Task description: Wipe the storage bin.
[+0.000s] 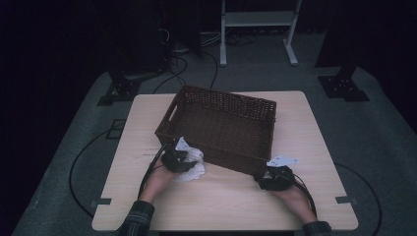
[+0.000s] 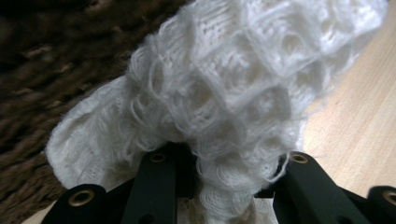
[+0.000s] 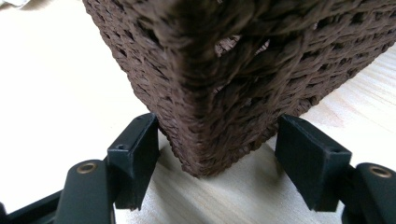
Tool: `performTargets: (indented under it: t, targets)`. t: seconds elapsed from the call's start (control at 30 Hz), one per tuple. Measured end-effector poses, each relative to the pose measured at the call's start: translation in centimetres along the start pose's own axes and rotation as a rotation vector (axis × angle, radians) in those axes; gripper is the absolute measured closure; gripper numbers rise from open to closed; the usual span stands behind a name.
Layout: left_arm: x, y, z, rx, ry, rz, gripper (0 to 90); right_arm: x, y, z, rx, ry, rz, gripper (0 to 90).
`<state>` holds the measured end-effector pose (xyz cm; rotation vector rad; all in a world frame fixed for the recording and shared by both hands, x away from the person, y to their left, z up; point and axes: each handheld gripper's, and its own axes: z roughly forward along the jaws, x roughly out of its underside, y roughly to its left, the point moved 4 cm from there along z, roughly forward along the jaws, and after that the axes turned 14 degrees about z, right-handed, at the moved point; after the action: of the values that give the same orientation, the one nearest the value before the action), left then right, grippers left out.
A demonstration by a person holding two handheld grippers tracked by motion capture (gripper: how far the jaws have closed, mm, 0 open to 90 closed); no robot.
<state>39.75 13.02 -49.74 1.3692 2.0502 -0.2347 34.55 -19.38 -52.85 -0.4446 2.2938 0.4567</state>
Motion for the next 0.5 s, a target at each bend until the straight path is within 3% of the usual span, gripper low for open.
performTargets:
  t: [0.17, 0.5]
  targets:
    - [-0.3, -0.2, -0.4, 0.0, -0.003, 0.015, 68.2, 0.0, 0.0, 0.0, 0.0, 0.0, 0.0, 30.1]
    - [-2.0, -0.6, -2.5, -0.018, -0.075, 0.04, 68.1, 0.0, 0.0, 0.0, 0.0, 0.0, 0.0, 30.1]
